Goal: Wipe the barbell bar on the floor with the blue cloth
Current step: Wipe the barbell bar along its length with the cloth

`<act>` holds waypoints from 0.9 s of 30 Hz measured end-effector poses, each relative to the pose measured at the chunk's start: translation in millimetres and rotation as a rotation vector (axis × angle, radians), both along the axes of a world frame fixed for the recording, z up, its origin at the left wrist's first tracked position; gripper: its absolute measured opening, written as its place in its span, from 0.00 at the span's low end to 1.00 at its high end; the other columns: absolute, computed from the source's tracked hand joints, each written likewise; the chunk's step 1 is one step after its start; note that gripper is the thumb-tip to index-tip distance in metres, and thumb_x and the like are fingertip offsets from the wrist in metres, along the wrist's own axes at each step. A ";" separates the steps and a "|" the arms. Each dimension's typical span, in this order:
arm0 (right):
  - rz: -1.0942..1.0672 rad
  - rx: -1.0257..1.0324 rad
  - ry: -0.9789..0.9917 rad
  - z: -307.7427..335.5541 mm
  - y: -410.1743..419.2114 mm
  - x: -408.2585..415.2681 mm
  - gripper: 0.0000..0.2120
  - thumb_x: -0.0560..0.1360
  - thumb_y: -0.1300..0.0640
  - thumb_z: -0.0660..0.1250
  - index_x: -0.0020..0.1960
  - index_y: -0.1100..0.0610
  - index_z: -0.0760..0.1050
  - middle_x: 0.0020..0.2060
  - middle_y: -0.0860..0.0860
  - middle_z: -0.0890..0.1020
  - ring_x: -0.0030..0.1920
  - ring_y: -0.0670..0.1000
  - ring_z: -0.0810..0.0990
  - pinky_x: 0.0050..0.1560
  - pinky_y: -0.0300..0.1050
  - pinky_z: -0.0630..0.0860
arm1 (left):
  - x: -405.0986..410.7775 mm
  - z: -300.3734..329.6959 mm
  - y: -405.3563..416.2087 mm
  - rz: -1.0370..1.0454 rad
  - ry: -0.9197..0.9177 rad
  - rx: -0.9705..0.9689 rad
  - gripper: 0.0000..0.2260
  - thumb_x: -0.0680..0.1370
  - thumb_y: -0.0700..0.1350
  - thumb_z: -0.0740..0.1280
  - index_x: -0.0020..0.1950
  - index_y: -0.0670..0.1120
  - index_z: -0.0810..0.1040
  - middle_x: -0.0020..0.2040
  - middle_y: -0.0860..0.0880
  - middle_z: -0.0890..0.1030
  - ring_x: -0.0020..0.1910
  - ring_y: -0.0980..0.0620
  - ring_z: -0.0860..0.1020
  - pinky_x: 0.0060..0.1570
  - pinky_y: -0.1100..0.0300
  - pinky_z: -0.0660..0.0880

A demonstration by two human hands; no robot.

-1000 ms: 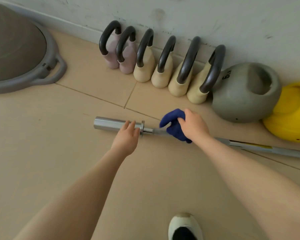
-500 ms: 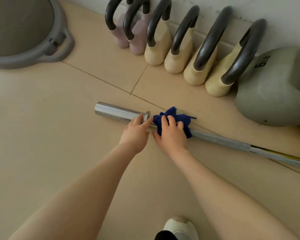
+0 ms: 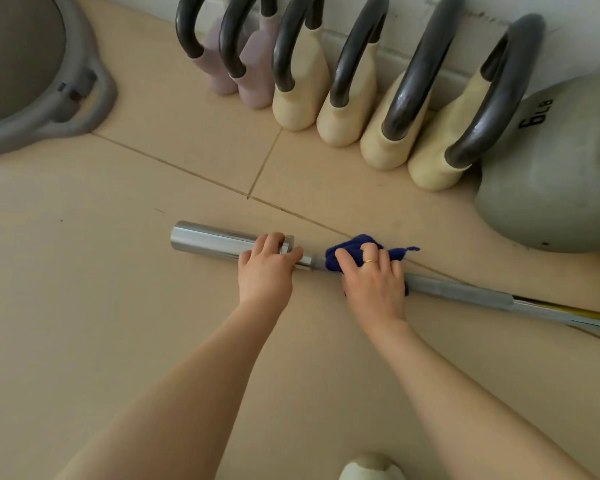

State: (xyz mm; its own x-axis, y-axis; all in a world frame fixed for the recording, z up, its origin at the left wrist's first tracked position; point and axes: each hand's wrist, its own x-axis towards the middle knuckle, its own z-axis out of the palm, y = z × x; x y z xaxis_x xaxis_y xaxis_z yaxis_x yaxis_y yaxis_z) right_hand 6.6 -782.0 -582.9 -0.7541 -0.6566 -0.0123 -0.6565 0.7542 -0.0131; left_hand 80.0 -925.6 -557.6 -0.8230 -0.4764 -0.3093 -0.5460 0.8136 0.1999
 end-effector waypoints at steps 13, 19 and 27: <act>0.018 -0.020 0.009 7.4 31.7 -1.8 0.09 0.63 0.53 0.76 0.36 0.56 0.78 0.35 0.59 0.76 0.30 0.59 0.76 0.29 0.46 0.71 | 12.1 3.6 0.1 0.009 0.069 -0.097 0.16 0.78 0.44 0.62 0.65 0.47 0.74 0.49 0.43 0.76 0.51 0.41 0.75 0.51 0.52 0.66; 0.175 0.005 0.060 5.6 -10.5 40.1 0.10 0.60 0.51 0.77 0.35 0.54 0.78 0.35 0.54 0.78 0.29 0.56 0.76 0.28 0.44 0.70 | 39.8 -1.0 9.8 -0.095 0.007 -0.122 0.10 0.71 0.41 0.71 0.51 0.41 0.80 0.39 0.43 0.78 0.39 0.40 0.78 0.35 0.55 0.67; -0.028 0.059 0.129 10.0 50.5 25.4 0.09 0.61 0.57 0.77 0.33 0.57 0.76 0.33 0.57 0.77 0.25 0.56 0.75 0.22 0.40 0.68 | 44.5 12.2 10.3 -0.023 -0.086 0.009 0.09 0.77 0.45 0.61 0.56 0.46 0.71 0.49 0.47 0.77 0.53 0.45 0.73 0.46 0.56 0.62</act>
